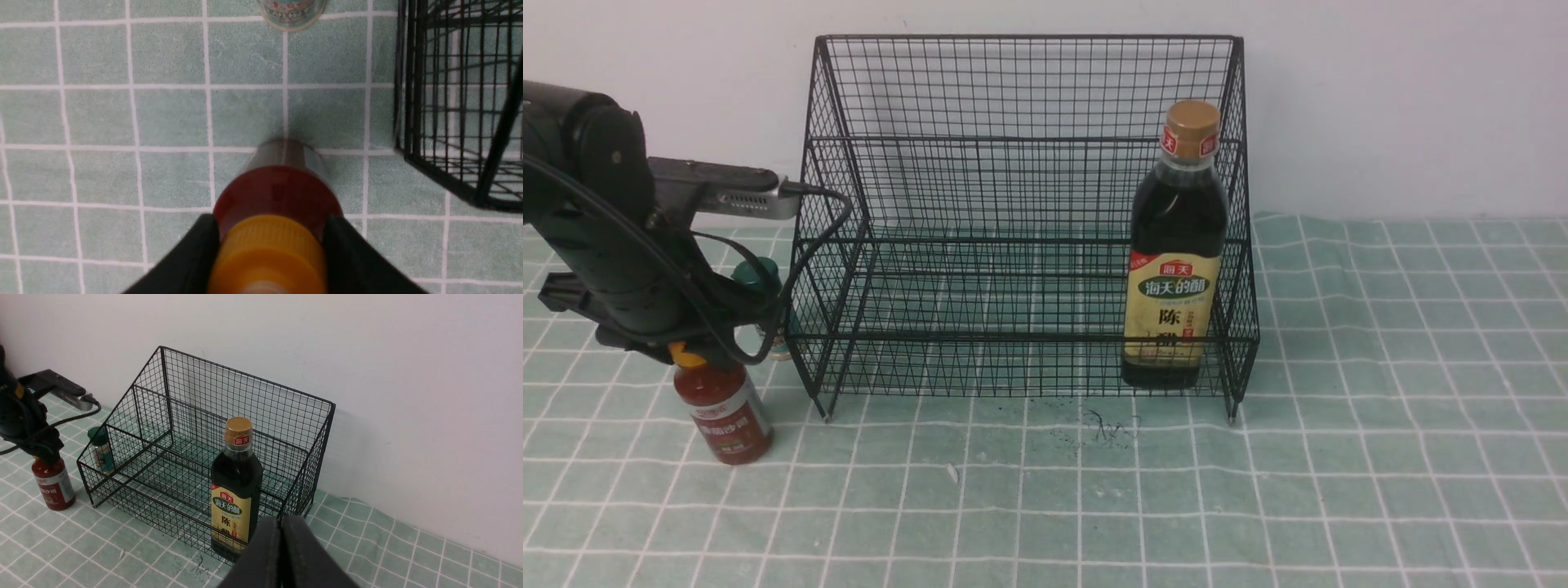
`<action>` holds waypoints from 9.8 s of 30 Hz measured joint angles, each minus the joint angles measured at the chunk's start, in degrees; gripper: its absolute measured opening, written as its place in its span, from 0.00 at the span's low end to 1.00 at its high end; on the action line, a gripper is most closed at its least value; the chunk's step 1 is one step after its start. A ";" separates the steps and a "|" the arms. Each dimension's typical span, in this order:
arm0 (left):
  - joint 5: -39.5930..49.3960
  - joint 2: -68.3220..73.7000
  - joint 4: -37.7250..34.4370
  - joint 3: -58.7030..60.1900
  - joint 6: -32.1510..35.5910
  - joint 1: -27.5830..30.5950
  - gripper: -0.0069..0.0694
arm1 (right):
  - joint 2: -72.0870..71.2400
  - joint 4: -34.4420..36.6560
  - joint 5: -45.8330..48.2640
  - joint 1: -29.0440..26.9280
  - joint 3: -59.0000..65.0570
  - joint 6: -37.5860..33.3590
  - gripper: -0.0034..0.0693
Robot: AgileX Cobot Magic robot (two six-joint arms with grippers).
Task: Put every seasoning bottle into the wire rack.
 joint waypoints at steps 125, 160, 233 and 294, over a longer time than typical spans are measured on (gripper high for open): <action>9.89 25.04 -13.04 -38.89 16.48 5.55 0.80 | 0.21 0.54 3.27 0.00 6.23 0.50 0.03; 17.18 27.97 -8.86 -44.41 16.21 5.38 0.53 | 0.21 0.54 3.10 0.00 6.23 0.43 0.03; 18.36 18.17 -5.05 -45.44 6.41 -11.40 0.61 | 0.21 3.44 0.77 0.00 6.23 1.31 0.03; -22.36 -74.51 -10.32 34.92 3.02 -11.51 0.08 | -30.73 -35.29 -59.51 0.00 41.09 42.58 0.03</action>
